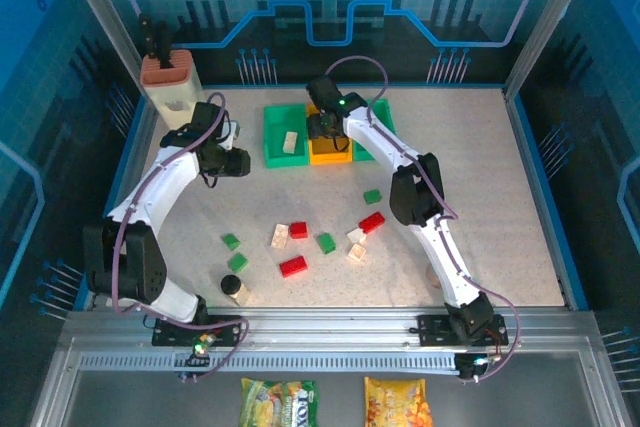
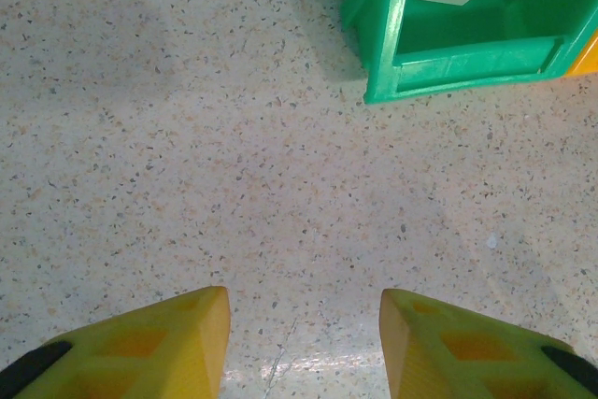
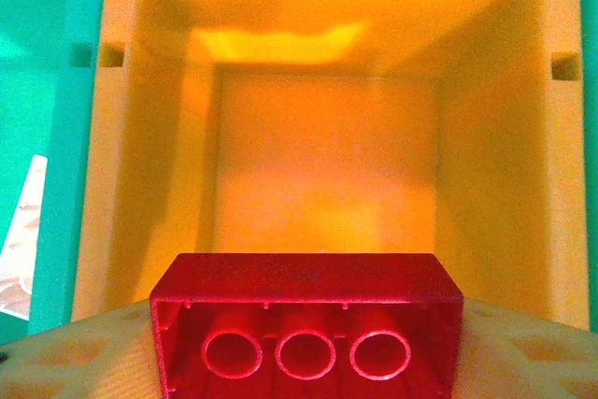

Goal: Sort the legos into containers by color
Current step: Place the lego in the container.

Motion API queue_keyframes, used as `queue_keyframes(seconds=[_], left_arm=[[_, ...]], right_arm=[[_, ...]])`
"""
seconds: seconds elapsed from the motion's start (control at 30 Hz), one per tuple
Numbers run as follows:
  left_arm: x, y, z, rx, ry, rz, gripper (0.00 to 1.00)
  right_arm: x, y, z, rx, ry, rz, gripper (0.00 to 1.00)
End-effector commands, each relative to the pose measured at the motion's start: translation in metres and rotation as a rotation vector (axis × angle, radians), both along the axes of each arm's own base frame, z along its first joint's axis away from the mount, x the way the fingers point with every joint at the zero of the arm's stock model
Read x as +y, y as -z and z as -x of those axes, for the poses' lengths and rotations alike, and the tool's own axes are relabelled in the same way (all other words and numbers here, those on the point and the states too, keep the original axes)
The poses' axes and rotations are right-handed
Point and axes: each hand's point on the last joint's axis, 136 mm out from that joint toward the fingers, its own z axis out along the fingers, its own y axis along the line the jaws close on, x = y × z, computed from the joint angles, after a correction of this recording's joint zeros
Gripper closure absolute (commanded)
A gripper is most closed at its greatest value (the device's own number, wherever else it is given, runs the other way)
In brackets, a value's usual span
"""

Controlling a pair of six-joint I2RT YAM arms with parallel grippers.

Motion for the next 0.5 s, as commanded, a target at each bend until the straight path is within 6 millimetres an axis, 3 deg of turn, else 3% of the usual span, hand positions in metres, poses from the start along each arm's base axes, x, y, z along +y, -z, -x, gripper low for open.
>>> queue_keyframes(seconds=[0.0,0.47], left_arm=[[-0.001,0.007,0.002,0.02,0.021,0.014,0.53],[-0.004,0.006,0.003,0.021,0.026,0.028,0.53]], right_arm=[[0.001,0.005,-0.003,0.004,-0.007,-0.002,0.27],[0.004,-0.042,0.006,-0.059,-0.036,0.002,0.26]])
